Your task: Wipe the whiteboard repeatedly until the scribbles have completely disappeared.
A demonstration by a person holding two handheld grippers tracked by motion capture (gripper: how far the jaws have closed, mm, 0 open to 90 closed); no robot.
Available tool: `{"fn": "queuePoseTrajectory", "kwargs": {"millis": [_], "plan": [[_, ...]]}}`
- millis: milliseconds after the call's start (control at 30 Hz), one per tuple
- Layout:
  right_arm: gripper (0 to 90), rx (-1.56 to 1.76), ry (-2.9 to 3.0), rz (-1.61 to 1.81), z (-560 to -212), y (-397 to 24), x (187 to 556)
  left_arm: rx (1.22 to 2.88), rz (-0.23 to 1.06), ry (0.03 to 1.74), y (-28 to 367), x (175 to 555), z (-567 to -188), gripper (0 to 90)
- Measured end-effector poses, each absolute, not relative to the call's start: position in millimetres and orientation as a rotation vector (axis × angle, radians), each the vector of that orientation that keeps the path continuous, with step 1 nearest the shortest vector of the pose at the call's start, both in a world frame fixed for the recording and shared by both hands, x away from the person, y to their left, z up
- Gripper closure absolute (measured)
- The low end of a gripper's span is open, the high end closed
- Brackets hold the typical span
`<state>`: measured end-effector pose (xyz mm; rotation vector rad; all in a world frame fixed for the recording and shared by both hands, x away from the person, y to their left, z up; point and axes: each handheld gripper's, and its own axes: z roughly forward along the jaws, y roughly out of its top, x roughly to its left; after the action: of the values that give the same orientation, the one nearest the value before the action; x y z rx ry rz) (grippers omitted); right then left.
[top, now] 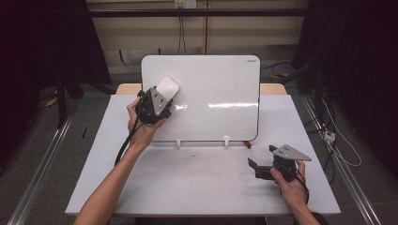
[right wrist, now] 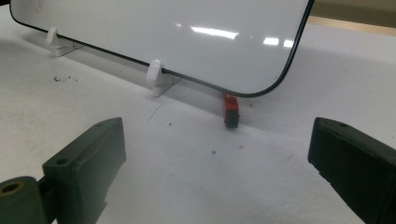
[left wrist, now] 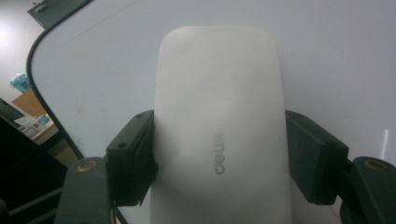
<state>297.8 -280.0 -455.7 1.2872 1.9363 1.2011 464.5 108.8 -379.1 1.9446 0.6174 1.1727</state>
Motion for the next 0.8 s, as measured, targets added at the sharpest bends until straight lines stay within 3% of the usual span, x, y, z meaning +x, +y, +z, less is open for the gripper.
{"fn": "queuePoseTrajectory", "kwargs": {"millis": [400, 800], "plan": [[4.1, 1.292, 1.935, 1.2, -455.8, -280.7, 297.7, 1.996, 1.151, 0.555, 103.8, 455.4, -387.4, 31.1], [4.1, 1.294, 1.934, 1.202, -455.9, -281.1, 297.8, 1.974, 1.176, 0.632, 122.4, 486.5, -351.8, 31.1]]}}
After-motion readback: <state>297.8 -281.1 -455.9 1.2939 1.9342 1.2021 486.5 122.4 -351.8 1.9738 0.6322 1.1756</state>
